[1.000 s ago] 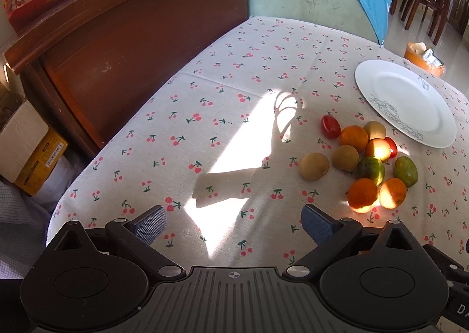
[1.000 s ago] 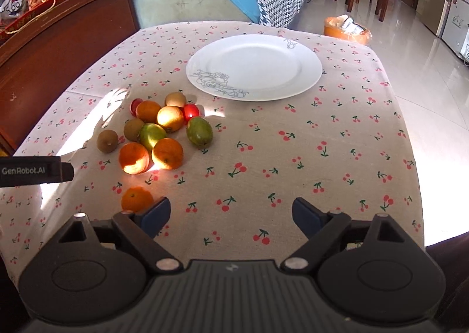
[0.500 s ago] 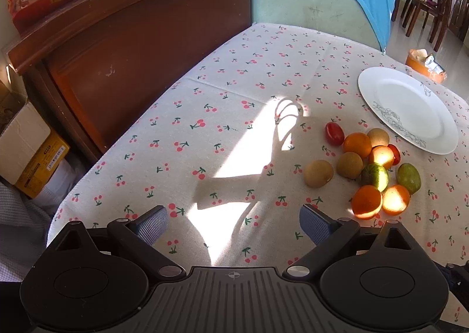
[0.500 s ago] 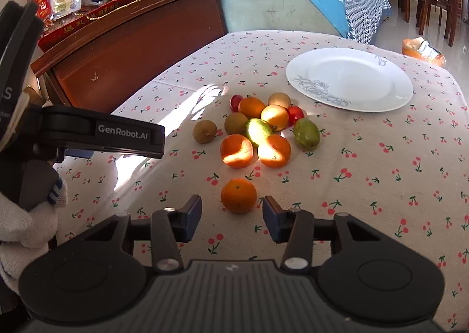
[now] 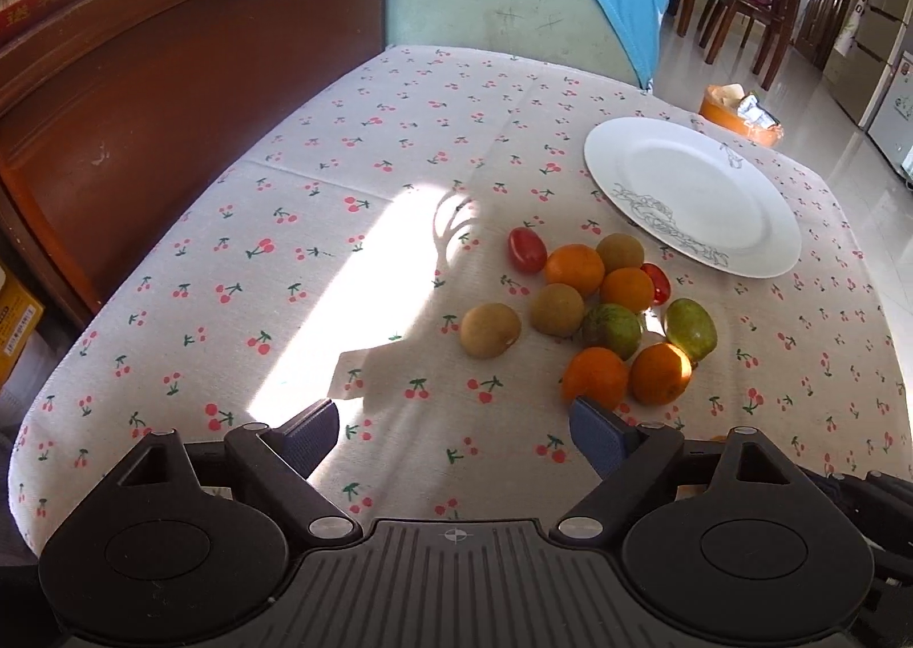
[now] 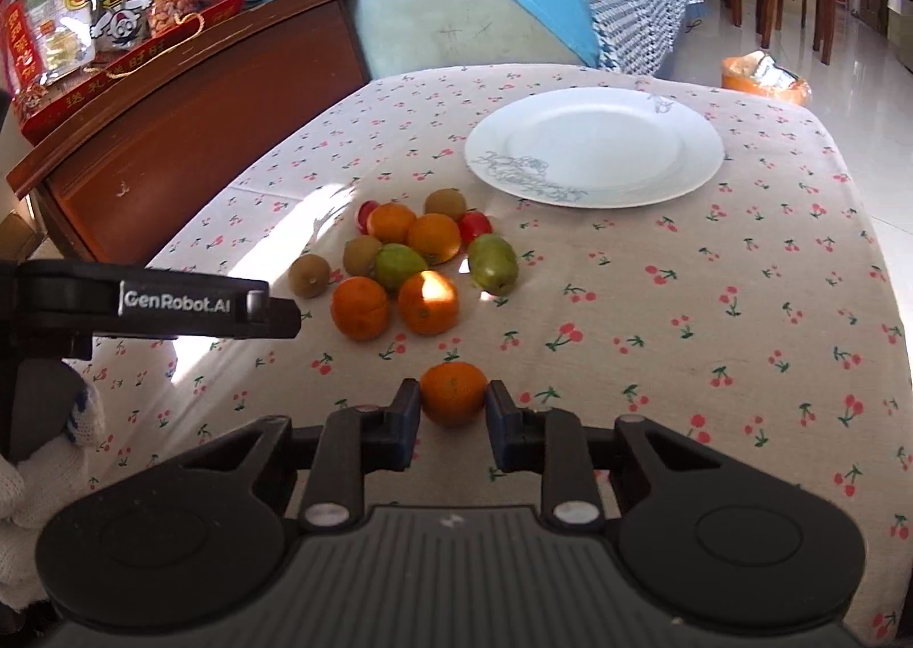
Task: Organize fruits
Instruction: 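Grasp a mandarin orange with the right gripper while the left gripper approaches another orange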
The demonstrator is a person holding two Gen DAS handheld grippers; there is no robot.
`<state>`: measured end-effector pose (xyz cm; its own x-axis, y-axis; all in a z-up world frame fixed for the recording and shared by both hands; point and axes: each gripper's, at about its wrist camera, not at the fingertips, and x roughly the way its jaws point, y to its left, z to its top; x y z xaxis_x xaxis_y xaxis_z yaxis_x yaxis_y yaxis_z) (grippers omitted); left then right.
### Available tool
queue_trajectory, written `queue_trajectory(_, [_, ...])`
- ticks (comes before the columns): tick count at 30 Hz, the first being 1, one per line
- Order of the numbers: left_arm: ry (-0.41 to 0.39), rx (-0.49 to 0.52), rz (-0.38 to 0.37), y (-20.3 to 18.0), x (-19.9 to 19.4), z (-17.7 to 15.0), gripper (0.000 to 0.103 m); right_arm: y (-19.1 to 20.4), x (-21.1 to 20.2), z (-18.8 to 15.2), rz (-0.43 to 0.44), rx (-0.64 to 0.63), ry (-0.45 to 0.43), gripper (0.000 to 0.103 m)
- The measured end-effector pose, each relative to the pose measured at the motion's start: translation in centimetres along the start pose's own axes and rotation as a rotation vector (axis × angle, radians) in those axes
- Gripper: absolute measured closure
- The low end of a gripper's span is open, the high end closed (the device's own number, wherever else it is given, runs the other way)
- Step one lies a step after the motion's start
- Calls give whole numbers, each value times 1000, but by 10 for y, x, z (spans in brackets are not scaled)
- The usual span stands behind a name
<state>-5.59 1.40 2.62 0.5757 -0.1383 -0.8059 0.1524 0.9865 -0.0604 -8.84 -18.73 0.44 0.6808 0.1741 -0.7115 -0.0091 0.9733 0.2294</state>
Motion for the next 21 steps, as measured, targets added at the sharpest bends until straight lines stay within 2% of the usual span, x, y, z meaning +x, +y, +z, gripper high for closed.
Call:
queue_trajectory(3, [-7, 14, -33, -7, 3, -1, 17, -12, -2, 3, -26, 43, -21, 79])
queue_trajectory(6, [-12, 31, -63, -14, 6, -1, 21, -19, -2, 3, -8, 74, -30, 76])
queue_trajectory(9, [-20, 54, -79, -21, 8, -2, 23, -19, -1, 2, 0, 63, -35, 74])
queue_trajectory(11, [-24, 67, -90, -24, 11, -3, 29, -18, 1, 2, 4, 57, -33, 69])
queue_trajectory(13, [-27, 79, -89, -27, 14, -3, 32, -18, 3, 1, 10, 53, -30, 68])
queue_trajectory(16, [-20, 93, -87, -30, 19, -5, 41, -17, 4, 0, 20, 43, -26, 67])
queue_trajectory(21, [-35, 85, -102, -30, 24, -6, 45, -13, 9, -1, 25, 20, -27, 67])
